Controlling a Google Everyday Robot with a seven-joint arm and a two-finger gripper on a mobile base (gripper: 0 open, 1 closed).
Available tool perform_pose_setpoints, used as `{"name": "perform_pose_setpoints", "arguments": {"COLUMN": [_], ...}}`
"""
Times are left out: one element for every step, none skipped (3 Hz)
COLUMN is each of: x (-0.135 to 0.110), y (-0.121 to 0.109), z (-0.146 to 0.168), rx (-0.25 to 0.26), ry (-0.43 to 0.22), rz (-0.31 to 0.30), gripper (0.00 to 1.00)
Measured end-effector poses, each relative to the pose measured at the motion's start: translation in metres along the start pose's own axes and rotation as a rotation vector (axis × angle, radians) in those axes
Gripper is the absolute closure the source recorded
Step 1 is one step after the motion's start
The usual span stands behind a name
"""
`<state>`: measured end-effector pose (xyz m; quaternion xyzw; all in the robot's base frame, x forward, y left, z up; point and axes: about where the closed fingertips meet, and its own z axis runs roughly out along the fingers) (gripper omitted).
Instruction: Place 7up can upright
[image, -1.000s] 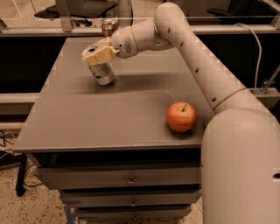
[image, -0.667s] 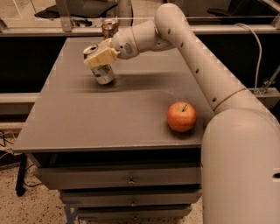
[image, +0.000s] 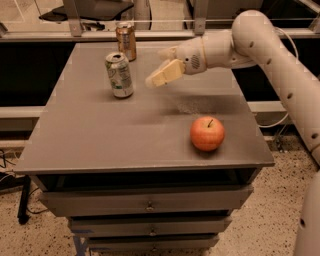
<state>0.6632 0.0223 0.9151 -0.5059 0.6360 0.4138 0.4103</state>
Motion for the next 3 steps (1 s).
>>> {"name": "perform_pose_setpoints", "arguments": {"x": [0.018,0.032,0.032], "y": [0.001,0.0,0.0], "z": [-0.046,-0.083,-0.083], "rx": [0.065,0.117,0.117], "ry": [0.006,0.013,0.013], "rz": [0.03,0.043,0.043], "gripper": [0.0,0.0,0.0]}}
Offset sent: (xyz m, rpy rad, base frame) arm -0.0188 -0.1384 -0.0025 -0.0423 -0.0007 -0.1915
